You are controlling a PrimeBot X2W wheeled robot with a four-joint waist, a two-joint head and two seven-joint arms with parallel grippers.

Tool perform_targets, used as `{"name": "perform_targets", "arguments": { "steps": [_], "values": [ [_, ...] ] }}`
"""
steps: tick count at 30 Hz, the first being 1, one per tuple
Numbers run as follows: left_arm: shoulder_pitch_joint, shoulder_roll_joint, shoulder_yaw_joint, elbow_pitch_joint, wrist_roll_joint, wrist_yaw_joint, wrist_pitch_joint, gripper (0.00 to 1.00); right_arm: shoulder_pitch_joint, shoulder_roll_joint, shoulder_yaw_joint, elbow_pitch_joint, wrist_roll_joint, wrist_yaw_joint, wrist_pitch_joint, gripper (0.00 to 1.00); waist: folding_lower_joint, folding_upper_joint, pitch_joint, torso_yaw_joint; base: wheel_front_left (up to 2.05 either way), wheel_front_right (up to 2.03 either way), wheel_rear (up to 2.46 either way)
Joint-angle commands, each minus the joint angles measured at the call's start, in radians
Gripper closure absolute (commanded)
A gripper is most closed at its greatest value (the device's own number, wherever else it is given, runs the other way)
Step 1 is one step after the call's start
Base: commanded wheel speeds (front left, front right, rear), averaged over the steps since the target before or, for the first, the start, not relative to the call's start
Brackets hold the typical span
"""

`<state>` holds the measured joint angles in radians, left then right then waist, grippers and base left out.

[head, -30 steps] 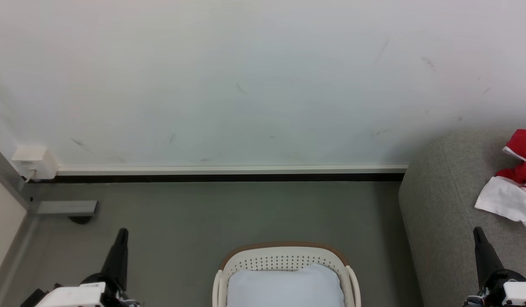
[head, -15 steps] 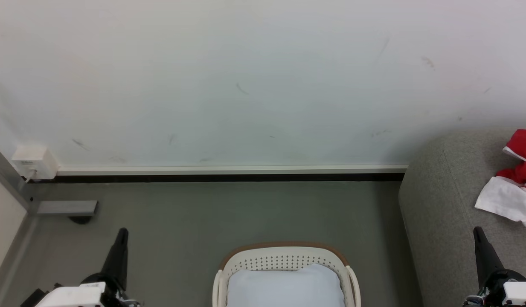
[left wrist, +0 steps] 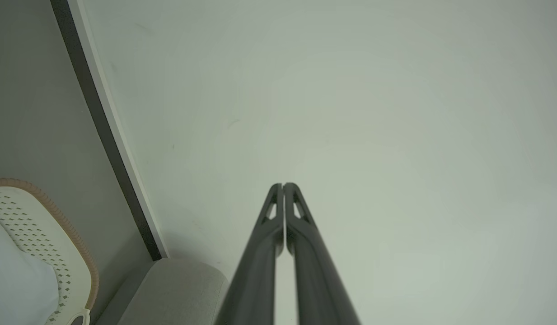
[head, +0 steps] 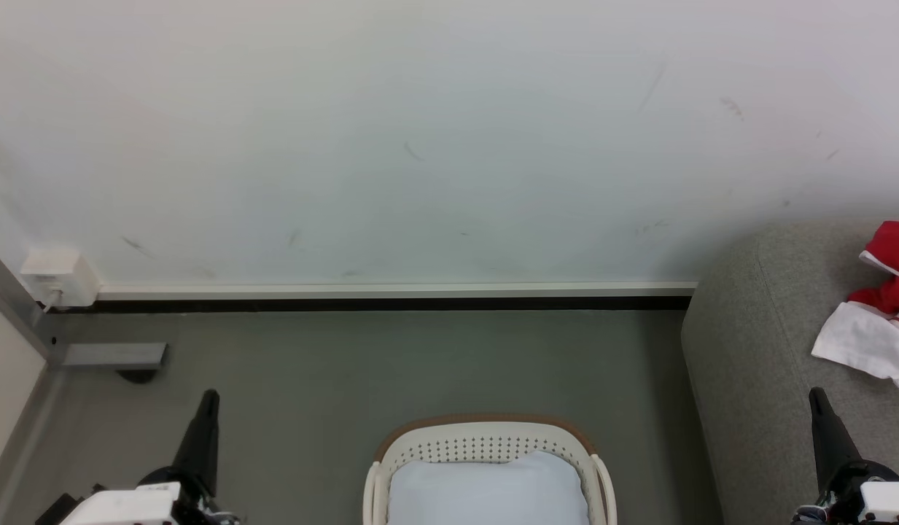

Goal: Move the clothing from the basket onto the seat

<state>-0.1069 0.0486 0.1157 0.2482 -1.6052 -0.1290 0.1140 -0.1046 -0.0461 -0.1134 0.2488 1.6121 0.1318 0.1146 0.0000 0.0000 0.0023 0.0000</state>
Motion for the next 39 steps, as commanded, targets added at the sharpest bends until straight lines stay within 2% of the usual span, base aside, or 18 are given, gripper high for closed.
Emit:
{"name": "perform_targets", "arguments": {
  "steps": [1,39],
  "values": [
    [-0.009,0.002,0.002,-0.002,-0.013,-0.005,0.004,1.0,-0.012,-0.008,-0.004,-0.005,0.001,-0.002,0.003,1.0,0.0,0.0,0.0,0.0,0.0,0.0,0.0],
    [-0.008,0.002,0.001,-0.003,-0.013,-0.005,0.004,1.0,-0.012,-0.008,-0.004,-0.005,0.001,-0.002,0.003,1.0,0.0,0.0,0.0,0.0,0.0,0.0,0.0]
  ]
}}
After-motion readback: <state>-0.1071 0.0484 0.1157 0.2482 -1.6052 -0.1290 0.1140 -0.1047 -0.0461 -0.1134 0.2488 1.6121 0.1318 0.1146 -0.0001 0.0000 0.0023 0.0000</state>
